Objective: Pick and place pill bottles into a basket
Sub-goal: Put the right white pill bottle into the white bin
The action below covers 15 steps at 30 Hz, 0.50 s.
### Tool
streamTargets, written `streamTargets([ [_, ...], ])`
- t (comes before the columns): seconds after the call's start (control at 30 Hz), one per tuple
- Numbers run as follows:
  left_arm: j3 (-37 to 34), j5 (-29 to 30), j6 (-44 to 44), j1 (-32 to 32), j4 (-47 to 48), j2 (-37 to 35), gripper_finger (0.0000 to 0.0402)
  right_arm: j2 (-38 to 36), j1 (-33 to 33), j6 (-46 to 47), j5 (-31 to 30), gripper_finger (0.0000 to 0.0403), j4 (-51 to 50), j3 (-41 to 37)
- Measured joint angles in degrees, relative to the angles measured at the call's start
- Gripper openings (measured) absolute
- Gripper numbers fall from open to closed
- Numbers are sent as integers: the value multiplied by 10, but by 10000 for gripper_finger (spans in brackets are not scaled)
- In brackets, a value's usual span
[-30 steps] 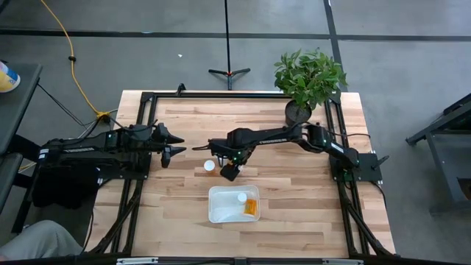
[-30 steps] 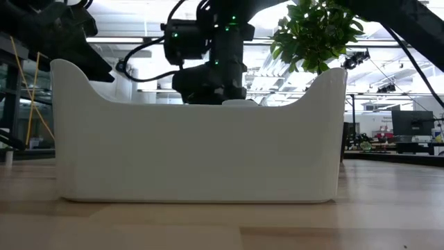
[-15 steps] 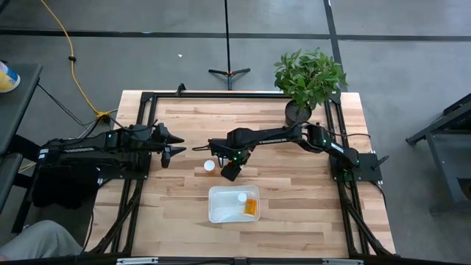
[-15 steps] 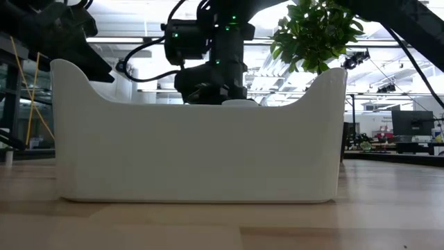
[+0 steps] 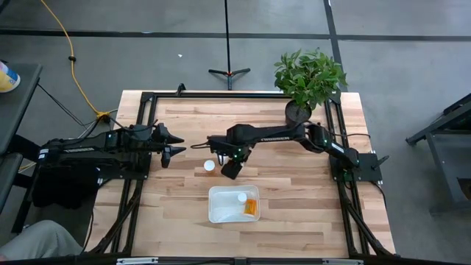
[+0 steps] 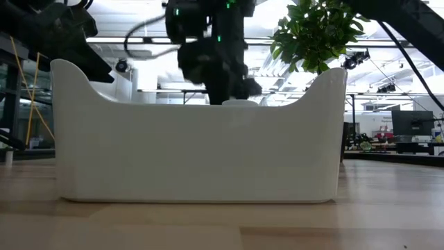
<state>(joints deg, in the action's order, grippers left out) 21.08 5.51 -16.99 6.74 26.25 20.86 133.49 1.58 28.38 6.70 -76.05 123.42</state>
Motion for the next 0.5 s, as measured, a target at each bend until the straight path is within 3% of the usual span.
streamTargets([
  [0.23,0,0,0,0,1,0,216,-2,-10,0,-28,166,-70,117],
  [0.5,0,1,0,0,5,0,216,-27,-61,19,8,166,-53,100],
])
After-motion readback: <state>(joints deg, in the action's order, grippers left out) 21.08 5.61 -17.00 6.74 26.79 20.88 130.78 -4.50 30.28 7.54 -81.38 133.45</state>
